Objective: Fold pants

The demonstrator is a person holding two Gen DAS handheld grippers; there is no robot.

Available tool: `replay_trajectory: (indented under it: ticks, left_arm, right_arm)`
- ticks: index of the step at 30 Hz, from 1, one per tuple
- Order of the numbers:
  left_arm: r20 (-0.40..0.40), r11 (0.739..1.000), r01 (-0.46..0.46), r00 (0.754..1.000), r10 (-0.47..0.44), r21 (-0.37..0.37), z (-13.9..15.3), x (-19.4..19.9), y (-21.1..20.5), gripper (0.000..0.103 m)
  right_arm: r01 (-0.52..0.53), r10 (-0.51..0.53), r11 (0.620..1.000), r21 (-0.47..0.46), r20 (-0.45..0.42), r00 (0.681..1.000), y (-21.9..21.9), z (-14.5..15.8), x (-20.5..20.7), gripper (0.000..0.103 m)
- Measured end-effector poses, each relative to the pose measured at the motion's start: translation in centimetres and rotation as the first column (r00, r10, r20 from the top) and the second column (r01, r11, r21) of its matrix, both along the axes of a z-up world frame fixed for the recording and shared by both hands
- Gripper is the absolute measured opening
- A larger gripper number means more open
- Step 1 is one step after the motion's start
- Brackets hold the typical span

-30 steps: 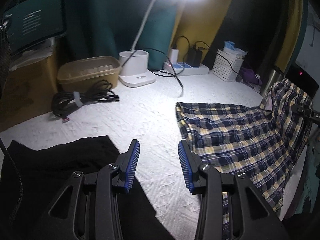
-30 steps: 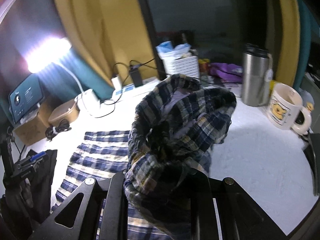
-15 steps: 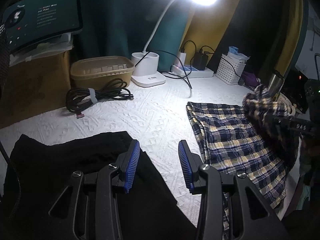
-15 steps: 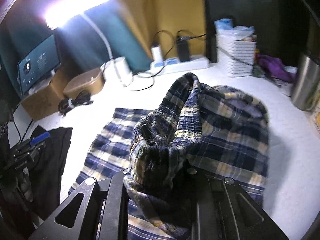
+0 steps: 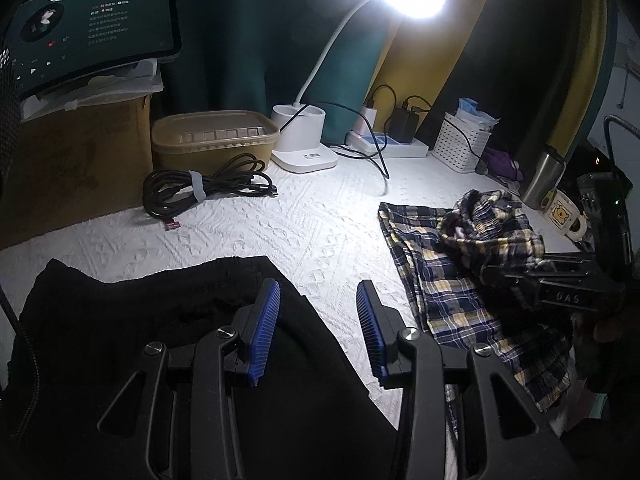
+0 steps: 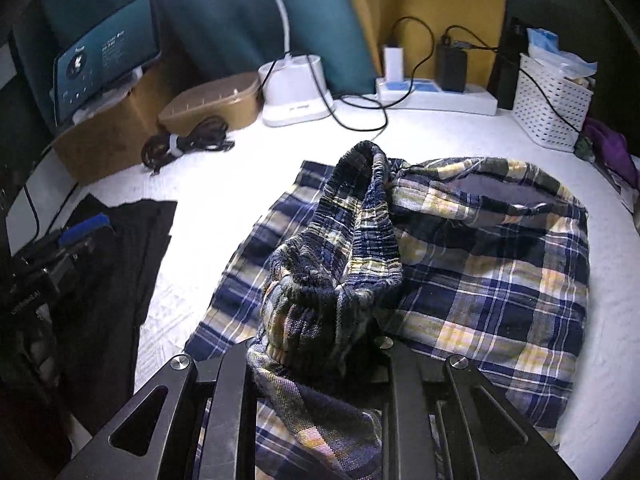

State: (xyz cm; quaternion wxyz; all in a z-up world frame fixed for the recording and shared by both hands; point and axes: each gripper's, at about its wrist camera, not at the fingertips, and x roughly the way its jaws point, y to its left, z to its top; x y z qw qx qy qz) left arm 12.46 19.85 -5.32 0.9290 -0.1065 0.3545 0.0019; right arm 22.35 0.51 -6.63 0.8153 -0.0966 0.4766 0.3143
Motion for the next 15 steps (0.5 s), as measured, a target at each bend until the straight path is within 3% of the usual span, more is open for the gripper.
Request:
replay_trajectory:
  ticks: [4,5,7,8,9,15]
  left_arm:
    - [0.0,1.0,-0.007,1.0,0.007,0.002,0.1,-0.3,-0.1,0.04]
    - [0.0,1.0,-0.008,1.0,0.008,0.003,0.2,-0.4,-0.2,0.04]
    - [0.003,1.0,-0.012,1.0,0.012,0.007,0.4,-0.7,-0.4,0.04]
    - [0.003,1.0,-0.012,1.0,0.012,0.009,0.5,-0.7,-0.5,0.04]
    - [0.002,1.0,-0.013,1.0,0.013,0.012,0.6,-0.7,-0.6,0.04]
    - [0.003,0.999,-0.014,1.0,0.014,0.036,1.4,-0.9,-1.9,0.04]
  right_arm:
    - [-0.024,0.025,0.999,-0.035,0.042,0.999,0.7,-0.1,-1.0,0.02]
    - [-0.026,0.028,0.999,-0.033,0.044,0.999,0.7,-0.1,-1.1,0.025]
    - [-0.035,0.036,0.999,-0.009,0.033,0.999,0.5,0.0,-1.4,0.048]
    - [-0.043,0.043,0.999,0.005,0.03,0.999,0.4,0.1,-1.5,0.071]
    - [-0.05,0.049,0.999,0.019,0.031,0.998,0.4,0.3,-1.8,0.081]
    - [-0.073,0.07,0.995,0.07,0.045,0.996,-0.5,1.2,-2.8,0.081]
